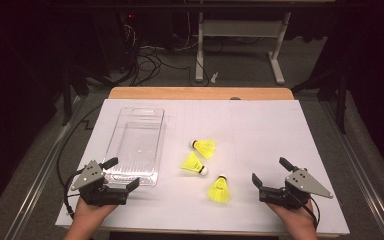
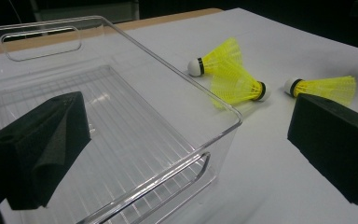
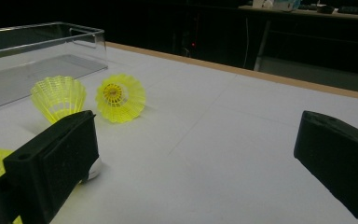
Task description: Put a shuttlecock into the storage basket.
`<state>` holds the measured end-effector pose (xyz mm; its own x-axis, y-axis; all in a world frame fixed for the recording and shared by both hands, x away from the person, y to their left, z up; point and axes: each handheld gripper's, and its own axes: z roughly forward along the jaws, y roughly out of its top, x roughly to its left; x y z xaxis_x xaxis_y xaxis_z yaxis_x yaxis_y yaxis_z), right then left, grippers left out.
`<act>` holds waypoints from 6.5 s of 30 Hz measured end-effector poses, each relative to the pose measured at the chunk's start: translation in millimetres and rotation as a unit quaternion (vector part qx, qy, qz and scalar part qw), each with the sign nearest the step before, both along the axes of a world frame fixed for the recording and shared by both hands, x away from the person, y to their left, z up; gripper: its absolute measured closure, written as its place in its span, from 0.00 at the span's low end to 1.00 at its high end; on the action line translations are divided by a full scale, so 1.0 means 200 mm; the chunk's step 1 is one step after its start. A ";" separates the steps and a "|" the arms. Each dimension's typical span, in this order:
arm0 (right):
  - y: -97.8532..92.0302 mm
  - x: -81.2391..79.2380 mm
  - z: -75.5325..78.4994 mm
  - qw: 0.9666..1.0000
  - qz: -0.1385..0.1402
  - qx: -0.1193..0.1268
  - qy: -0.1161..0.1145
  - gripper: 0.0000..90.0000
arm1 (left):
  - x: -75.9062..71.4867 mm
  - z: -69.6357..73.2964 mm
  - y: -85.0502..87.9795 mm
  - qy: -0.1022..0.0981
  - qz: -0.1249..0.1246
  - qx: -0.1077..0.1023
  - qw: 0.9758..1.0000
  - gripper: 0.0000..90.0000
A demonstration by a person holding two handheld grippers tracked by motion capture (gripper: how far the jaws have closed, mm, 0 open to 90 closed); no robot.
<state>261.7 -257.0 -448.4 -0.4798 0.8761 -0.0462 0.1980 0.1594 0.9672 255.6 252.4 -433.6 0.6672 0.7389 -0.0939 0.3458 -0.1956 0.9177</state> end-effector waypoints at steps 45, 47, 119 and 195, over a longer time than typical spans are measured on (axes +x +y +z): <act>-0.01 -0.01 0.00 1.000 -0.003 0.002 0.011 0.00 | 0.01 0.00 0.11 0.008 0.028 -0.016 0.999 0.00; -0.01 -0.01 0.00 1.000 -0.004 0.002 0.011 0.00 | 0.01 0.00 0.12 0.009 0.031 -0.017 0.999 0.00; 0.01 0.03 -0.03 1.000 -0.009 -0.005 0.017 0.00 | 0.05 -0.06 0.38 0.086 0.077 0.001 0.993 0.00; -0.01 0.01 -0.05 1.000 -0.001 -0.008 0.030 0.00 | 0.16 -0.08 0.21 0.380 0.041 0.176 0.907 0.01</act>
<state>263.1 -258.6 -457.5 -0.4800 0.8767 -0.0321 0.2559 0.1749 0.9507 286.7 294.2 -450.5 0.4507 0.8562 -0.2525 0.8788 -0.3761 0.2936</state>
